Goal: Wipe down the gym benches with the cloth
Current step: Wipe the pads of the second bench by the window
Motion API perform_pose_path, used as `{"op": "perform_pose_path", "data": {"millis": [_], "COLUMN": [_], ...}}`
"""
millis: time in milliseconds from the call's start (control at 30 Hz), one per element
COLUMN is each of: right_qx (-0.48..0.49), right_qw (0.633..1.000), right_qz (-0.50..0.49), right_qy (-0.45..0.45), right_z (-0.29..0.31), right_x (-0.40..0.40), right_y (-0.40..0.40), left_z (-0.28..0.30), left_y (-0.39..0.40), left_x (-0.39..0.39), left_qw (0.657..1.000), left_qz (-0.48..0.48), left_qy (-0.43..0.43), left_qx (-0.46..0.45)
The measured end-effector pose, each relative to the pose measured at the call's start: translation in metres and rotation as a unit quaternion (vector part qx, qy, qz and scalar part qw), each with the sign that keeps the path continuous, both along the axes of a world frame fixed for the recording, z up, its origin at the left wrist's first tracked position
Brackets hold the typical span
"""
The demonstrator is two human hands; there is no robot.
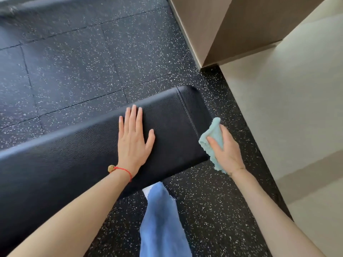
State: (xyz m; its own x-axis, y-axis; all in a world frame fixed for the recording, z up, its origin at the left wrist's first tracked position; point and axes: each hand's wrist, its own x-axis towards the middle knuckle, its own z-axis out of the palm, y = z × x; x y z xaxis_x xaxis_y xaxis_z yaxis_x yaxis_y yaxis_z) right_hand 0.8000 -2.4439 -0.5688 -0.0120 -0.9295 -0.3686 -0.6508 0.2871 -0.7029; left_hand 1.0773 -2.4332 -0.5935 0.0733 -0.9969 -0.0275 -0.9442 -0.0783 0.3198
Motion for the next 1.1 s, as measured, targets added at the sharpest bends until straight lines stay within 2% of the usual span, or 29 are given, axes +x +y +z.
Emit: {"op": "perform_pose_path", "data": {"millis": [133,200,333,400,467,567,700,800,900,1000,1100], "right_qx": [-0.111,-0.166,-0.282,-0.305,-0.304,-0.289,-0.206,-0.182,-0.212,-0.25,-0.283], "right_qw": [0.992,0.978,0.878,0.836,0.813,0.817,0.899,0.92,0.9,0.848,0.797], "right_qz": [0.028,0.096,0.34,0.407,0.452,0.454,0.305,0.25,0.312,0.424,0.522], "right_qy": [0.047,0.084,0.185,0.203,0.204,0.207,0.239,0.241,0.219,0.195,0.116], "right_z": [-0.009,-0.014,-0.029,-0.031,-0.027,-0.025,-0.023,-0.021,-0.023,-0.024,-0.022], "right_x": [0.019,0.039,0.127,0.183,0.212,0.181,0.134,0.175,0.251,0.327,0.371], "right_y": [0.033,0.04,0.055,0.069,0.077,0.064,0.023,0.003,0.003,0.026,0.057], "left_z": [-0.002,-0.002,-0.004,-0.006,-0.007,-0.004,-0.003,-0.003,-0.004,-0.002,0.004], "left_y": [0.063,0.09,0.132,0.149,0.165,0.183,0.197,0.198,0.196,0.198,0.204], "left_x": [0.028,0.044,0.079,0.102,0.128,0.162,0.195,0.211,0.224,0.237,0.243], "left_qw": [0.999,0.998,0.994,0.991,0.988,0.981,0.971,0.963,0.957,0.951,0.947], "left_qz": [0.029,0.06,0.106,0.129,0.144,0.184,0.231,0.261,0.284,0.305,0.315], "left_qy": [-0.01,-0.01,-0.018,-0.03,-0.052,-0.064,-0.068,-0.064,-0.06,-0.058,-0.062], "left_qx": [-0.009,-0.012,-0.02,-0.022,-0.022,-0.012,0.001,0.006,-0.001,0.006,0.034]}}
